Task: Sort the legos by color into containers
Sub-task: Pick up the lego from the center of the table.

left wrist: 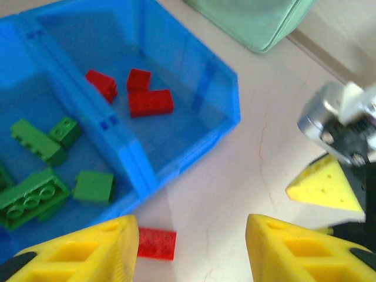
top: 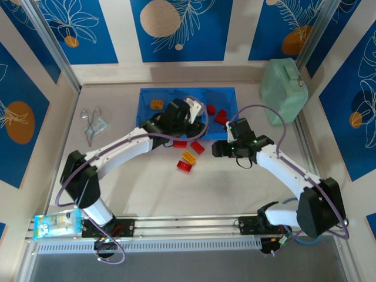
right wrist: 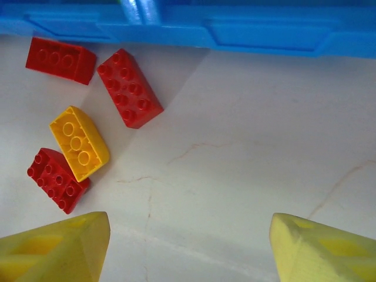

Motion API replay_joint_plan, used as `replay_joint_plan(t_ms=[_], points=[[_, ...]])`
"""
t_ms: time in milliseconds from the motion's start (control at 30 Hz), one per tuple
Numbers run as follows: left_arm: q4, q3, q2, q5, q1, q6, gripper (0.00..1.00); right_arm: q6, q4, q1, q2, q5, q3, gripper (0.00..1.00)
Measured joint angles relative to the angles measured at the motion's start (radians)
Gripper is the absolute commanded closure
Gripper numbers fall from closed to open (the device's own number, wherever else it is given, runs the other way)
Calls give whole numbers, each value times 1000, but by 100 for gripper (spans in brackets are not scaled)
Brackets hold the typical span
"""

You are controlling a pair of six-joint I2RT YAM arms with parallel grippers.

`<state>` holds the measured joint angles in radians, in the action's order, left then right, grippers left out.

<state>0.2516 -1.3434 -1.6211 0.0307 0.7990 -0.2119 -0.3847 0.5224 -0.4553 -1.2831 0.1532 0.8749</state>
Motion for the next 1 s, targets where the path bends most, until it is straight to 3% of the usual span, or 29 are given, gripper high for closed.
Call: replay_joint_plan(t_ms=[433,1000], points=[[-63,478,235,-112,0,-111,48,45,16,-138,-352,82,247,32],[-137,785,394,-148,0,-264,49,78,76,-200,-640,157,451,38]])
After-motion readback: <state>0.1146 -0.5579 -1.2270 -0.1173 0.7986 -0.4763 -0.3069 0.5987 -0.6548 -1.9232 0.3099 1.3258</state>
